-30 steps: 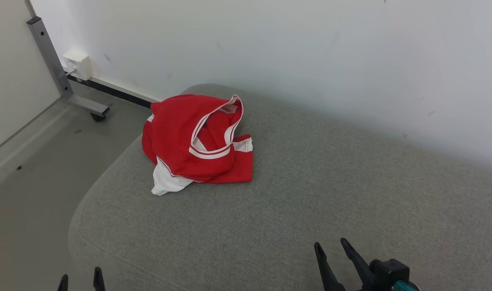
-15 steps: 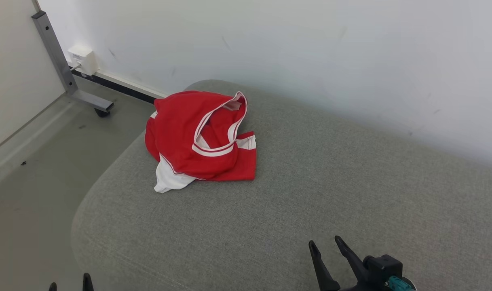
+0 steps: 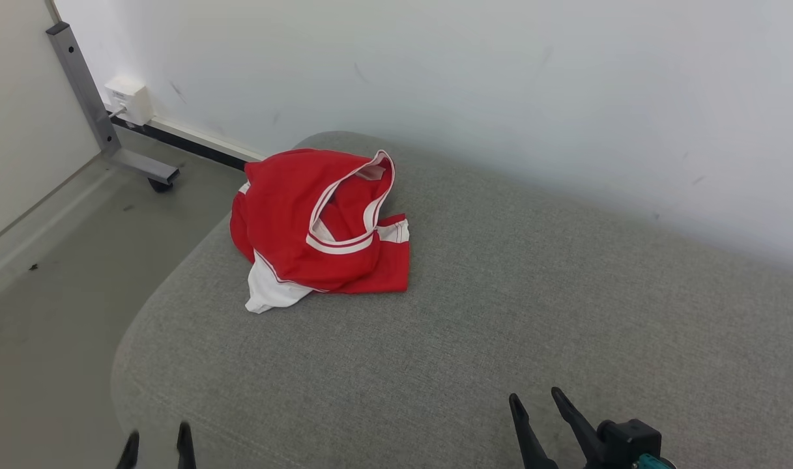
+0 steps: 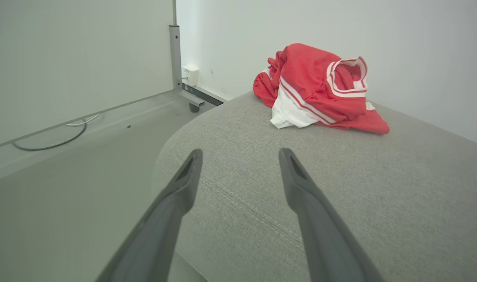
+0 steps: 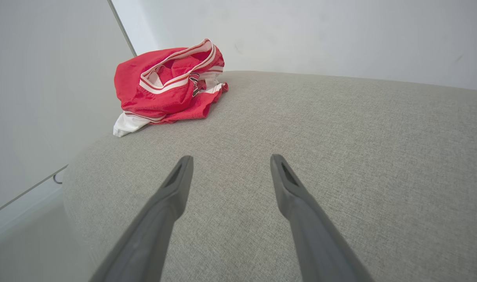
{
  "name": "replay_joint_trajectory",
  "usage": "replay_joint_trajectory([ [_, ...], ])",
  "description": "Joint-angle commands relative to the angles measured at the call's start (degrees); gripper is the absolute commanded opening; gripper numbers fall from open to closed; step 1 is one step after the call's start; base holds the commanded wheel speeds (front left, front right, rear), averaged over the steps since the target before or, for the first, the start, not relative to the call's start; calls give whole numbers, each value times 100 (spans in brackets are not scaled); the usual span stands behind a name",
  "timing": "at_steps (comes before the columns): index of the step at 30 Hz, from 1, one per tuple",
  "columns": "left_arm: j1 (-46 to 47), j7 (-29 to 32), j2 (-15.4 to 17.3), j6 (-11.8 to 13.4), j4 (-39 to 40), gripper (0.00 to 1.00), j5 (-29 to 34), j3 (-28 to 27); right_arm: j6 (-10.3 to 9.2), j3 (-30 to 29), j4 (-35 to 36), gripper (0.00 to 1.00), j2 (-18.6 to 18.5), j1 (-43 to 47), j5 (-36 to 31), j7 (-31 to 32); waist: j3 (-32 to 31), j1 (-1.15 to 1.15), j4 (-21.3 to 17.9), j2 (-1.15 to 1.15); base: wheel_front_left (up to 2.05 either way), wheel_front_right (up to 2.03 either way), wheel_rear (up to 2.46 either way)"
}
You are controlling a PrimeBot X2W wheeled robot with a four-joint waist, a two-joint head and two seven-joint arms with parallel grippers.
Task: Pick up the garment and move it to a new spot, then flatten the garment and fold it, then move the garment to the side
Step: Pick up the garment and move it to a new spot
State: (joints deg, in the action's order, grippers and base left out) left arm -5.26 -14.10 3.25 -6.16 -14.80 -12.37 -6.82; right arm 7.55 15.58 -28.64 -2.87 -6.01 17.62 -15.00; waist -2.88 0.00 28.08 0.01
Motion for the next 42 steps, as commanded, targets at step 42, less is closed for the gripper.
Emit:
replay_joint_trajectory([
  [42,4590,2115,1670,654,-3119,100,-1449,-532,-13,-746,4026,100,-1295,1062,-725,1987,2347,0,-2316,-1,0,0,0],
])
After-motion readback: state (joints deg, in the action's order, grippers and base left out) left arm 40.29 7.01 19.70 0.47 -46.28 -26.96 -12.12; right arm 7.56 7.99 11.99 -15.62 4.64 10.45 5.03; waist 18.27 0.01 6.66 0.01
